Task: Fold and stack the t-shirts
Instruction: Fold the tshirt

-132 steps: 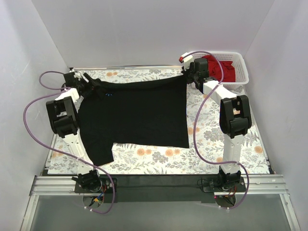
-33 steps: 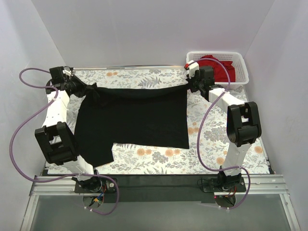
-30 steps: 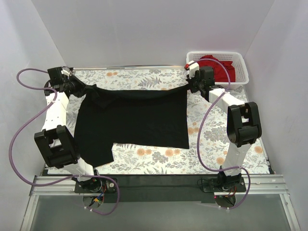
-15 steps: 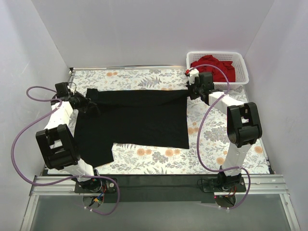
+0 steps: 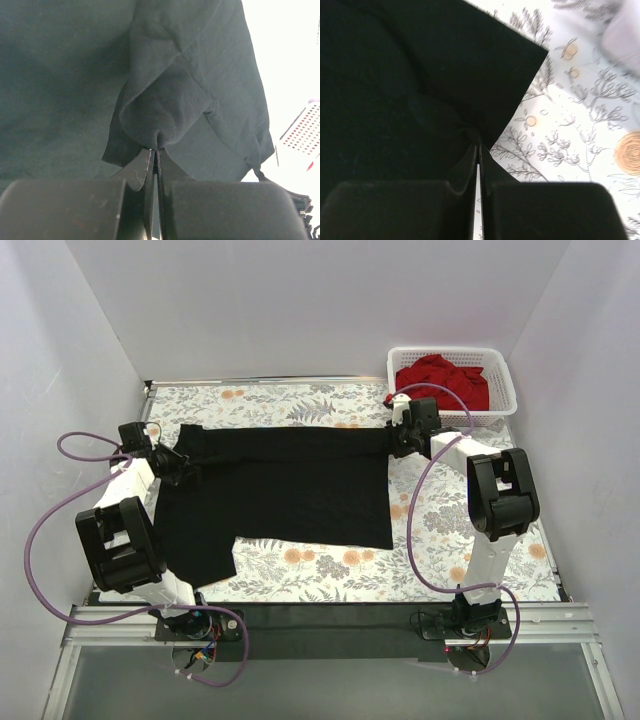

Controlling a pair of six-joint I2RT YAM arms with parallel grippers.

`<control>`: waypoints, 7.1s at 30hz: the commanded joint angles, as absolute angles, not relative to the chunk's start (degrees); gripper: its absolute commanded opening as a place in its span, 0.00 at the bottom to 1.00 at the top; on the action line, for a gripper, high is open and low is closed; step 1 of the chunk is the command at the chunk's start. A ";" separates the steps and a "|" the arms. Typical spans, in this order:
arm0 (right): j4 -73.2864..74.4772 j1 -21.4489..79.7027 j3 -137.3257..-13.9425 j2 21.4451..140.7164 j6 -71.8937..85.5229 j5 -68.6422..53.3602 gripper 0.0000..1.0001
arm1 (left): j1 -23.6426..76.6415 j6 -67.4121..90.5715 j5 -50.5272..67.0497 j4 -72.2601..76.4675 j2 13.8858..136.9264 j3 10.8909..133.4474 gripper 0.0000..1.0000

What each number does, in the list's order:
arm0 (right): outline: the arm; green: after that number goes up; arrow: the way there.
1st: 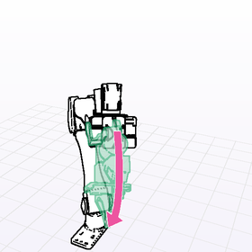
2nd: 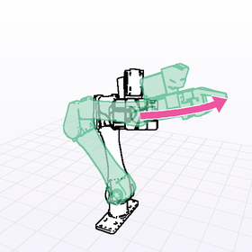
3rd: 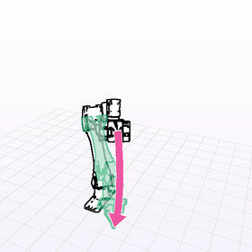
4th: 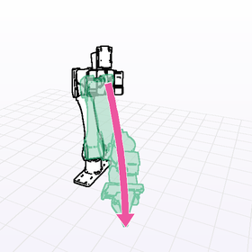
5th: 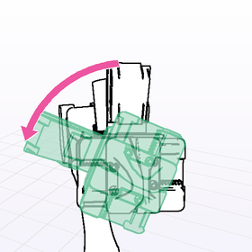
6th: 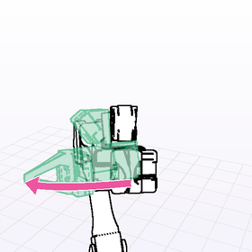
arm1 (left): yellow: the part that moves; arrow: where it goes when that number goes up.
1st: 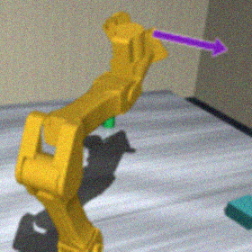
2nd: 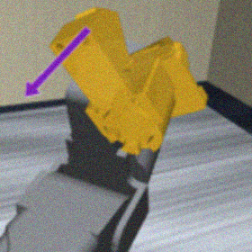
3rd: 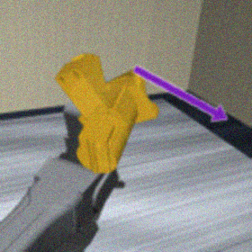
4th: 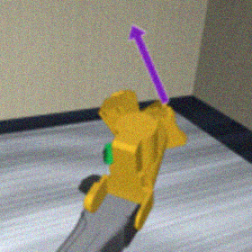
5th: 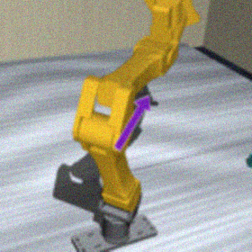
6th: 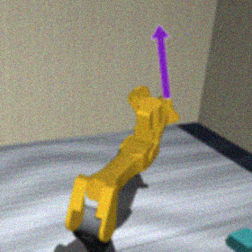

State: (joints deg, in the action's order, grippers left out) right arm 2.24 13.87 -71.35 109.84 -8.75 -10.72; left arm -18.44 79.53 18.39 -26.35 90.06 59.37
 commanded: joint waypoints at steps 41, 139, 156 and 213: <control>13.89 13.10 -79.80 106.70 -0.35 -20.04 0.48 | -18.81 75.77 6.15 -19.43 85.50 59.75 0.68; -5.36 11.69 -82.44 119.88 13.27 -25.05 0.38 | 2.64 41.40 -32.17 -12.74 125.42 95.27 0.47; -7.21 13.27 -82.10 124.80 14.32 -25.84 0.37 | 0.27 43.50 -39.20 -14.06 128.41 98.61 0.00; -2.64 9.58 -74.00 122.43 11.25 -18.55 0.35 | -23.82 84.82 13.98 2.55 111.71 86.40 0.00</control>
